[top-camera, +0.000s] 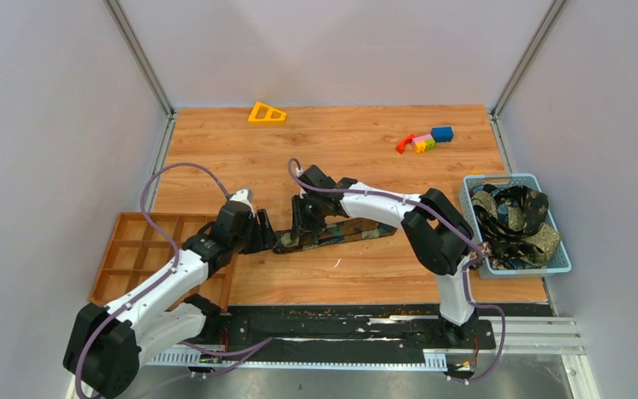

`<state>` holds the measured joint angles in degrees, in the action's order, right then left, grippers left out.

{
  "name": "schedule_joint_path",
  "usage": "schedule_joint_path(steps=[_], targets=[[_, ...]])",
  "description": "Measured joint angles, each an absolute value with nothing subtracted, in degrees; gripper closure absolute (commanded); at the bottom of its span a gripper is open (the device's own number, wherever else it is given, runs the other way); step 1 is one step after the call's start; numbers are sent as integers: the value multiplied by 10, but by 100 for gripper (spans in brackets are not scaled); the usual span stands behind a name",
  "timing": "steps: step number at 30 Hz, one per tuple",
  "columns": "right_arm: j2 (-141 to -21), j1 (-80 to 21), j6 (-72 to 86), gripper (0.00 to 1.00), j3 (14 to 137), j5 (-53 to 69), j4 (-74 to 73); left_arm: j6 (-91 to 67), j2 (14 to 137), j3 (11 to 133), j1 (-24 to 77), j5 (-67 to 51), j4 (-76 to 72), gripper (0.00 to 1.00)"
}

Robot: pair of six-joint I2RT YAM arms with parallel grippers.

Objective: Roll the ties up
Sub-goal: Roll the tie at the center of the board.

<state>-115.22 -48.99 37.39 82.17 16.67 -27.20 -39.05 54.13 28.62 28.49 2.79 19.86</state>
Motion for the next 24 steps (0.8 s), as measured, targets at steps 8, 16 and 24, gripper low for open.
schedule_joint_path(steps=[8, 16, 24], targets=[[-1168, -489, 372, 77, 826, 167, -270, -391, 579, 267, 263, -6, 142, 36], [-1169, -486, 366, 77, 825, 171, -266, -392, 632, 251, 250, -44, 76, 41], [-1169, -478, 361, 79, 812, 189, -247, -417, 674, 236, 242, -73, 9, 48]])
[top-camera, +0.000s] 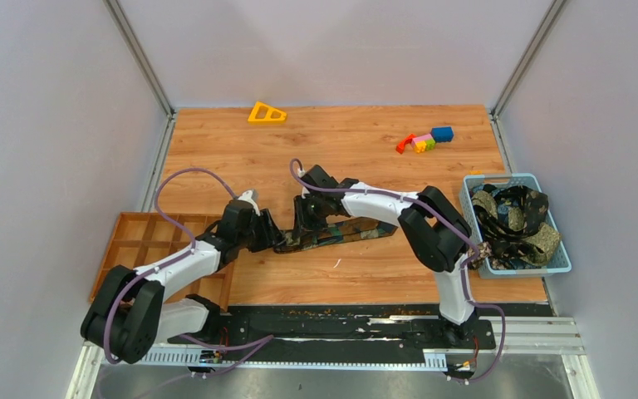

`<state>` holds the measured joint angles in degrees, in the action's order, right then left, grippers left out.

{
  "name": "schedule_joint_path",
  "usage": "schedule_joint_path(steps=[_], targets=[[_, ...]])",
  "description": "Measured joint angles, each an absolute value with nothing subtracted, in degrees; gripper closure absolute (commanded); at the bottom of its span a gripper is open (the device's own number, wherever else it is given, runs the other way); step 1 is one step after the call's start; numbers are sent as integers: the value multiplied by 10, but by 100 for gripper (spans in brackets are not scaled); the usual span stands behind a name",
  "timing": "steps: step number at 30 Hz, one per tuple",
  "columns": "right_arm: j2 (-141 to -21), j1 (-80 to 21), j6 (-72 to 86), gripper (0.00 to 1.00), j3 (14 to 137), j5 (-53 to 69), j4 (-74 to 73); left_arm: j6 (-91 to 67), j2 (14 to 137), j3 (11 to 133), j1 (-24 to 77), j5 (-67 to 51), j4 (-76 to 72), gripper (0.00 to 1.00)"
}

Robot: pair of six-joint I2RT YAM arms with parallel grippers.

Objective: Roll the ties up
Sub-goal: Roll the tie at the center of the board.

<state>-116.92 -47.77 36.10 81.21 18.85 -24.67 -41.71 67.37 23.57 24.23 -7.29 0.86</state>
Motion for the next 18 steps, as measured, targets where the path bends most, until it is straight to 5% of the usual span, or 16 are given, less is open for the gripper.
schedule_joint_path(steps=[5, 12, 18], targets=[[-1169, -472, 359, 79, 802, 199, -230, -441, 692, 228, 239, -88, -25, 50], [-1166, -466, 359, 74, 785, 214, -204, -465, 693, 223, 236, -96, -40, 74], [-1161, -466, 352, 63, 779, 209, -201, -465, 692, 223, 236, -98, -38, 77]])
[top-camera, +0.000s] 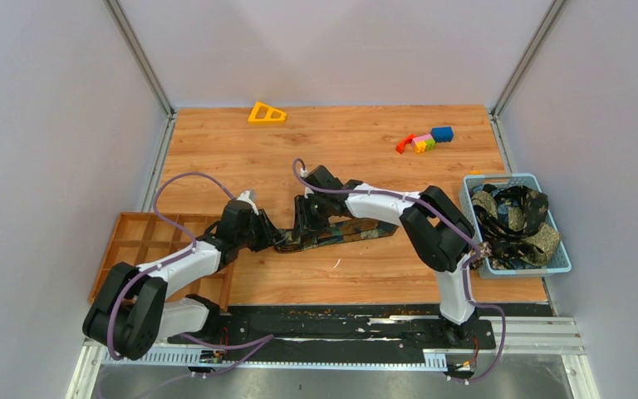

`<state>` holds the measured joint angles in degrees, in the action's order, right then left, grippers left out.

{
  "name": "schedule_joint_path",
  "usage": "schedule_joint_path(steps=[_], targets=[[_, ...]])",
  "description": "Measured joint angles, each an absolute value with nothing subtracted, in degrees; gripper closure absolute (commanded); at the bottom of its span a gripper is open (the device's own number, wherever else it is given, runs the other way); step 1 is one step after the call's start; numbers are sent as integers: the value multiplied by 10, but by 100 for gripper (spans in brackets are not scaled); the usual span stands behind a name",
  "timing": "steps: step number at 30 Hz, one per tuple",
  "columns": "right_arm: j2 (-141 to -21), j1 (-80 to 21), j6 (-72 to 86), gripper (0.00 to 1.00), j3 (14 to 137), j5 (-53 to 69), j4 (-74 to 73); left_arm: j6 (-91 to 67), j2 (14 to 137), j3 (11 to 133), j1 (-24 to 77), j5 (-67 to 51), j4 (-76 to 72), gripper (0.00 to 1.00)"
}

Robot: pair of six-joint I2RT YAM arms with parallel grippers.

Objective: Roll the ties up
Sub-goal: Roll the tie at the center of the board.

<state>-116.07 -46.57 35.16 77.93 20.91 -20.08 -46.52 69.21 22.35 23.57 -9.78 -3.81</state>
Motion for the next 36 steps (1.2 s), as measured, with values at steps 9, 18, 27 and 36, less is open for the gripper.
schedule_joint_path(steps=[9, 18, 27, 36], targets=[[-1132, -466, 322, 71, 793, 194, -247, -449, 669, 249, 237, -74, 41, 78], [-1108, -469, 318, 80, 793, 198, -244, -426, 649, 287, 245, -28, 140, 78], [-1141, -486, 320, 85, 803, 216, -220, -419, 649, 323, 270, 7, 195, 78], [-1173, -487, 323, 89, 803, 225, -213, -419, 653, 351, 296, 36, 233, 79]])
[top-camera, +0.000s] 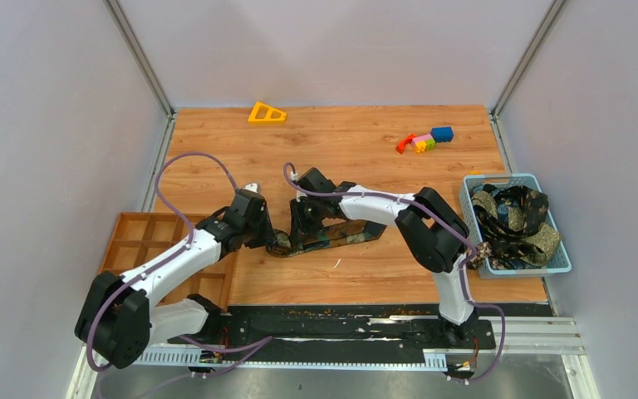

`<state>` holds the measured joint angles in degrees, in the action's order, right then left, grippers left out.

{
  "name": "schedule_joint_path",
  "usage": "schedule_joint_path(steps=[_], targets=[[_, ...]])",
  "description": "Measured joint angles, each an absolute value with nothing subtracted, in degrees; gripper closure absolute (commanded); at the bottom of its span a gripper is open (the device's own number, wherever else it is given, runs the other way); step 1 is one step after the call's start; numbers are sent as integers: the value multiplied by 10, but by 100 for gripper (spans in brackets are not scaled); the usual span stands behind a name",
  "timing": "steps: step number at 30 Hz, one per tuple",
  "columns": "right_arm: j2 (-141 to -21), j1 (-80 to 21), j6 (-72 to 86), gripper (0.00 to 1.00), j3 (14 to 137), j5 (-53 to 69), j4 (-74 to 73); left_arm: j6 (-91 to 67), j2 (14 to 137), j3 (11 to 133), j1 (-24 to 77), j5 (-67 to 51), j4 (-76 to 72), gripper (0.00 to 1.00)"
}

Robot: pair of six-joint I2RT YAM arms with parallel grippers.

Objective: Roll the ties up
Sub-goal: Roll the tie at the center of the board.

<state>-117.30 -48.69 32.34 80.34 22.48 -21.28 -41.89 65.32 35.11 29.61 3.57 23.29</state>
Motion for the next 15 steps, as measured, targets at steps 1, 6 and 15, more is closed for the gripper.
schedule_joint_path(steps=[1, 6, 15], targets=[[-1173, -487, 323, 89, 803, 226, -211, -419, 656, 358, 302, 40, 237, 79], [-1173, -487, 323, 90, 803, 226, -206, -420, 678, 391, 327, 61, 255, 79], [-1172, -486, 323, 90, 787, 225, -203, -422, 740, 452, 376, 101, 292, 80]])
